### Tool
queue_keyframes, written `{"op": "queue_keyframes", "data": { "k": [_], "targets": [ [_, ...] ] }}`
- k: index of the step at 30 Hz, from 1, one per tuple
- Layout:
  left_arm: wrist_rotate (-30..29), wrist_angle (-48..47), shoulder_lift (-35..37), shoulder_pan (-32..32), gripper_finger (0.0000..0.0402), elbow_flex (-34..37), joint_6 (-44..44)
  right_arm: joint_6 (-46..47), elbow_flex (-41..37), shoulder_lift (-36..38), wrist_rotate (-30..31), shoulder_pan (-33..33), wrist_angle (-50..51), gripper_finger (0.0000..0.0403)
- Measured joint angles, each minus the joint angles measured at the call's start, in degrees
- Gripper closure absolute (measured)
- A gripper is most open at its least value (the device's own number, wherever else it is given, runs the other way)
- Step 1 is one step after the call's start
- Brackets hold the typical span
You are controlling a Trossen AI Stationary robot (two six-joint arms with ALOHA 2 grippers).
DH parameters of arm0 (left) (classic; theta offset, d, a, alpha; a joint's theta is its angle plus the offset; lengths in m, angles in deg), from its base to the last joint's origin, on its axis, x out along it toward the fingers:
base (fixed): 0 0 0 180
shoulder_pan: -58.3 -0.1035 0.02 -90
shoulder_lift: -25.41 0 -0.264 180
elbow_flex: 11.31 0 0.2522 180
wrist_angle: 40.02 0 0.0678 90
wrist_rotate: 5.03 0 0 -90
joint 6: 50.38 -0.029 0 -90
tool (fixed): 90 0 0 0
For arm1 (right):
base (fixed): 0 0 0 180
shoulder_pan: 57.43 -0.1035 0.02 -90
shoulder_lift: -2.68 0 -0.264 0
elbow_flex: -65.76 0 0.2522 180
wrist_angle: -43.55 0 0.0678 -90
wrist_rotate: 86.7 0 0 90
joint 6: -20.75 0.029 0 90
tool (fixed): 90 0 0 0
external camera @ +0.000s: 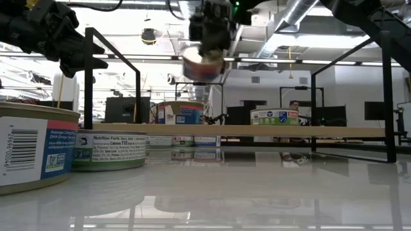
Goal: Stack canned seafood by type on shelf
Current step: Stack the blue tuna can on top of the blue tuna can on the shelf
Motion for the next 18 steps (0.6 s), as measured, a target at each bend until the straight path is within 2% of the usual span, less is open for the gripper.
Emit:
{"op": "queue_keyframes", "data": {
  "k": [10, 18],
  "targets": [
    [-2.3, 1.1, 0.0, 0.0, 0.0174, 0.0, -2.3, 4.0, -2.2, 0.0, -0.2, -6.7, -9.1, 0.0187],
    [-4.1, 1.4, 0.0, 0.0, 0.0174, 0.0, -3.4, 5.9, -9.4, 0.0, -0.3, -6.0, -14.6, 0.0187]
  ]
}}
